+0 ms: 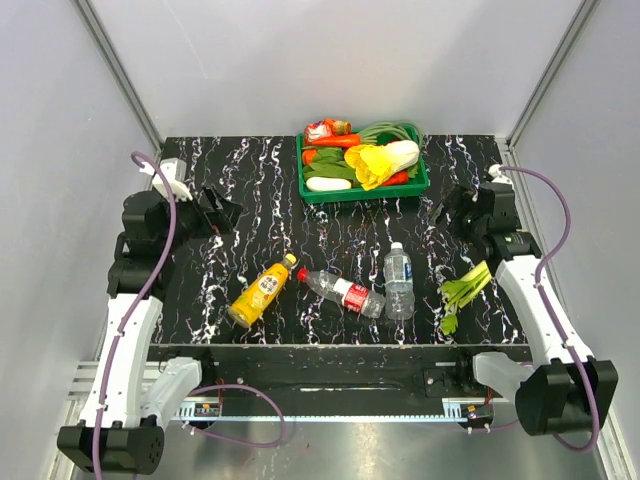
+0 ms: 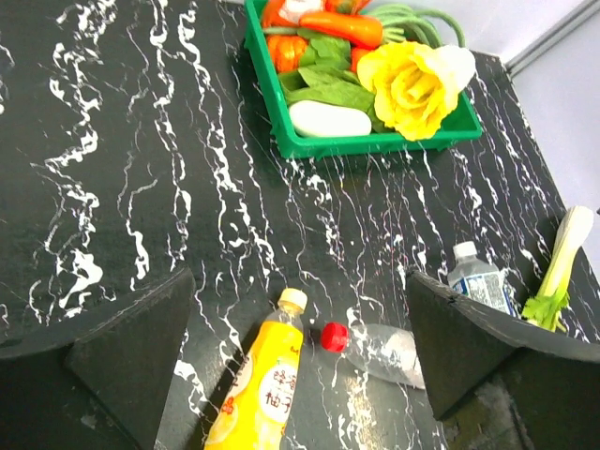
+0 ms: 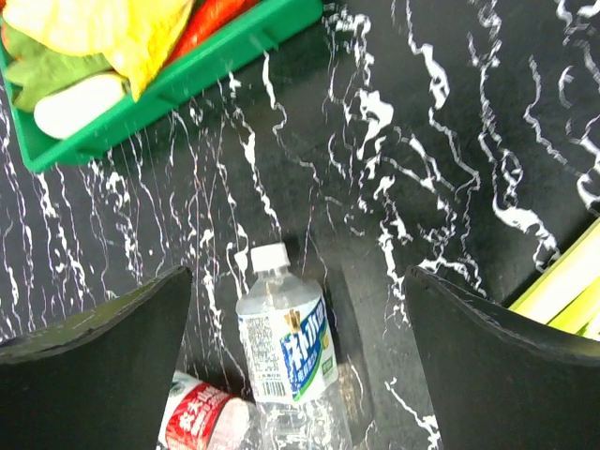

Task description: Unscrew the bottle caps

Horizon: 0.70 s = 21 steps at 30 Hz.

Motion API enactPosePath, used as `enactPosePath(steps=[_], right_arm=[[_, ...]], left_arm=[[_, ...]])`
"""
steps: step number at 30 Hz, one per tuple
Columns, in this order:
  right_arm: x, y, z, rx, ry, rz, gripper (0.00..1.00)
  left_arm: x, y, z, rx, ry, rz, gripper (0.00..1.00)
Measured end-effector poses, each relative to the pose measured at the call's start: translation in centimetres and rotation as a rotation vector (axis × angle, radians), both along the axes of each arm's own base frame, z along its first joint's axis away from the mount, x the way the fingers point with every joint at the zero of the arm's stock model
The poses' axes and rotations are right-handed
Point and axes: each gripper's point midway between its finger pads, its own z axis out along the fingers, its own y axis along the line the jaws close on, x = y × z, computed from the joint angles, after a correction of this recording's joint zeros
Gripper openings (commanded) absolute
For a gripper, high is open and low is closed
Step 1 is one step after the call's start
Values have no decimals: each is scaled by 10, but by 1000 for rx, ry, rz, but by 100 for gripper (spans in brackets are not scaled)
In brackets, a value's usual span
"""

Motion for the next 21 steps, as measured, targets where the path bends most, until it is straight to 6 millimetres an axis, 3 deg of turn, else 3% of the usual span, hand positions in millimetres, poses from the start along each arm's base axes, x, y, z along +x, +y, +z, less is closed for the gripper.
enactPosePath(steps=[8, 13, 17, 21], right_arm=[[-18, 17, -25, 55, 144, 83, 100], [-24, 21, -17, 63, 164, 112, 100], [-25, 24, 0, 49, 153, 148, 100], [-30, 40, 2, 26, 186, 218, 100]], left_arm=[[-12, -1, -19, 2, 71, -8, 99], [-11, -8, -29, -5, 110, -55, 99], [-6, -23, -50, -35, 199, -153, 99], [-4, -31, -64, -55, 256, -198, 99]])
